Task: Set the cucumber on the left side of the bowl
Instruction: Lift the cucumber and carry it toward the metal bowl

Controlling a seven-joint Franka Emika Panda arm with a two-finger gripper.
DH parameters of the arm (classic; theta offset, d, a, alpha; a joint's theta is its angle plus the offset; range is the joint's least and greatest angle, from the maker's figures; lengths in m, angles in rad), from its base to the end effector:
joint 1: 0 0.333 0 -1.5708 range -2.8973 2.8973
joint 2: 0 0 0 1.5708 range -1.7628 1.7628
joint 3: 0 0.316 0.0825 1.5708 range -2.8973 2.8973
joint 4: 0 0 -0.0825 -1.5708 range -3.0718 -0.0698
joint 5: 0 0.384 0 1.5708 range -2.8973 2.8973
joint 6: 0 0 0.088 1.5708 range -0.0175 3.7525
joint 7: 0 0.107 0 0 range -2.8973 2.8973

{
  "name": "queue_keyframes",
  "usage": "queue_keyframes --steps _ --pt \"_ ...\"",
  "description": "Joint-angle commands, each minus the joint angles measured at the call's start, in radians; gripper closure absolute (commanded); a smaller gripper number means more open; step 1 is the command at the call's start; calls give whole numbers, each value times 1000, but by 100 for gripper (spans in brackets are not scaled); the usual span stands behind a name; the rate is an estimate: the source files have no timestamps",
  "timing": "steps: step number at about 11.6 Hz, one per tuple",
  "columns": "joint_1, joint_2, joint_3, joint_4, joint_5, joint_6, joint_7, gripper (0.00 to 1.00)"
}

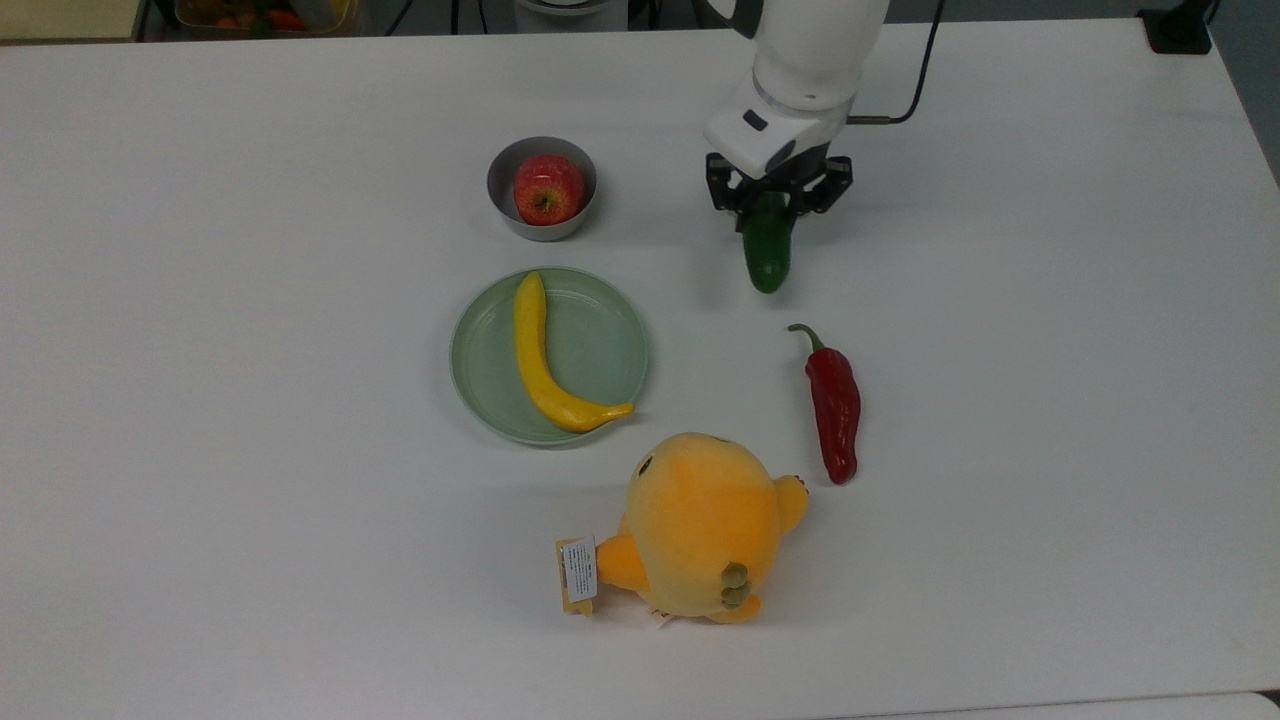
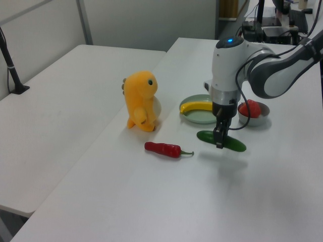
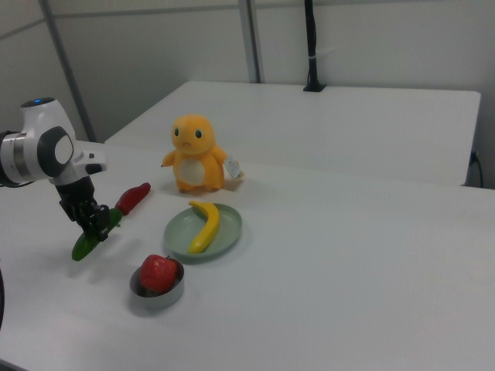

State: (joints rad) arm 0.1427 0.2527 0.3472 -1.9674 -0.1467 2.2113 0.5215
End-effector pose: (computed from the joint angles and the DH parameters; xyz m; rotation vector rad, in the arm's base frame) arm 0.5368 0.2719 0.3526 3.1164 0.0704 0.0373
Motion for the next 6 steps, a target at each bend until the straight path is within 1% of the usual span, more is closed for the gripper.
queue_keyframes --steps 1,3,6 --pt "2 -130 -60 -117 -13 -50 -27 80" --pt "0 -145 -82 -162 -13 -48 -69 80" --pt "-14 -138 -82 -205 -13 -45 -95 79"
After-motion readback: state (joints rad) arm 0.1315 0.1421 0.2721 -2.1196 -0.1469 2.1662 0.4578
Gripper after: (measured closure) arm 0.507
